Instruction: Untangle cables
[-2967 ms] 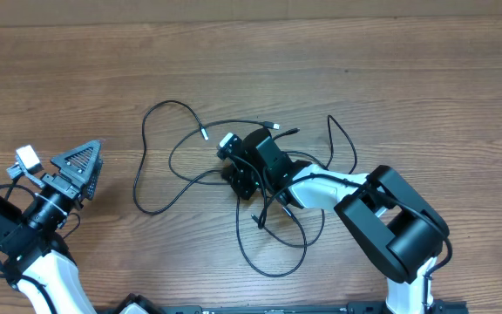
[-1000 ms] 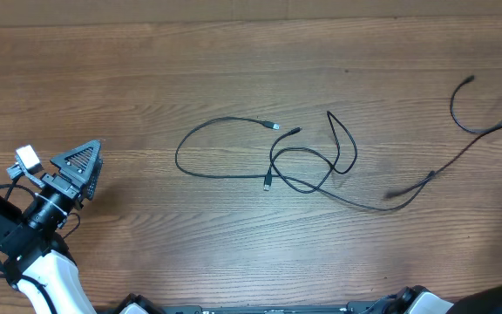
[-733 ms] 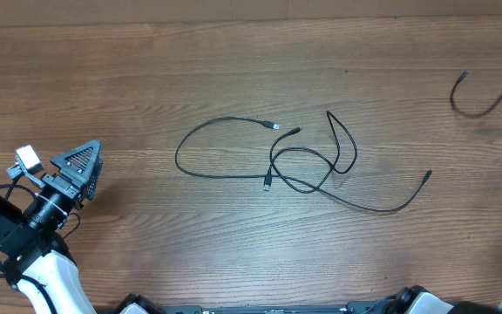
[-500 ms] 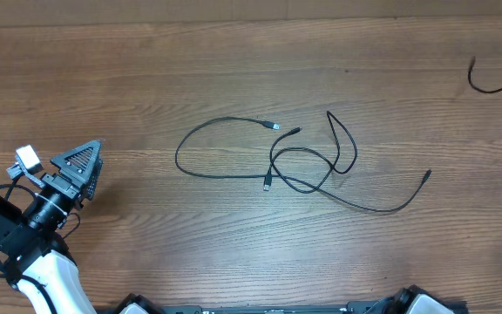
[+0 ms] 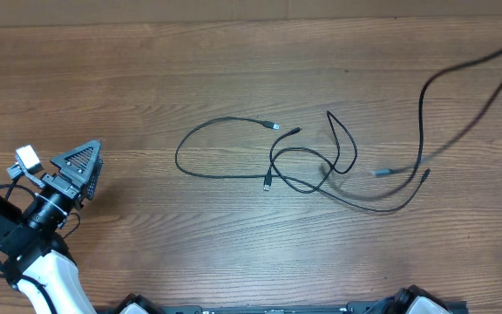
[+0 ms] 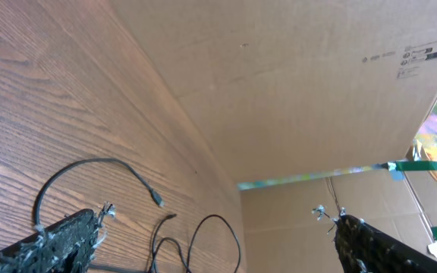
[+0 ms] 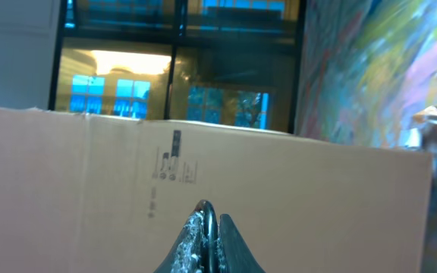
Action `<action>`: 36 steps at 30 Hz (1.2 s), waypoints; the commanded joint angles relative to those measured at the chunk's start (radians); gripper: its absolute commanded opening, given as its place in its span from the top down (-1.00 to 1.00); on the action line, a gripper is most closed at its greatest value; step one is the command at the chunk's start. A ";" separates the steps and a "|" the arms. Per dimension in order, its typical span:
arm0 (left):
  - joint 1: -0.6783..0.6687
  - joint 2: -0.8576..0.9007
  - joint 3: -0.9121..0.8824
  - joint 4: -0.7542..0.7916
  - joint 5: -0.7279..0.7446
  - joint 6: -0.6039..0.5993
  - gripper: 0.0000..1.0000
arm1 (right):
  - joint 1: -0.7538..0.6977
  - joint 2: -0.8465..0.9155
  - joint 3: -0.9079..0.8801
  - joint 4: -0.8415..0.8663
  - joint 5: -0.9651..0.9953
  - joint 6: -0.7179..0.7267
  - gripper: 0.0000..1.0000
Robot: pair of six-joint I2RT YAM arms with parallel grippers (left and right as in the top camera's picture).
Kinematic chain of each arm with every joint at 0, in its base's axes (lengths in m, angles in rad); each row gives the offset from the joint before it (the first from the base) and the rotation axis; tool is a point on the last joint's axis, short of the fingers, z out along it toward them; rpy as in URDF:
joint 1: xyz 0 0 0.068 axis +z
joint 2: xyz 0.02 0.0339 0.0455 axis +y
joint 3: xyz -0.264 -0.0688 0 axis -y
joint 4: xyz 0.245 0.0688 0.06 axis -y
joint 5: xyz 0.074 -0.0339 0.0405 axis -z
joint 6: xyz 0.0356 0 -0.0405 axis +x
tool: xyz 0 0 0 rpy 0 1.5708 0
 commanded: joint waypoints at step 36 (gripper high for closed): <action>0.003 -0.005 0.017 0.001 0.015 0.023 -0.99 | -0.414 0.631 -0.009 -0.490 0.877 -0.201 0.92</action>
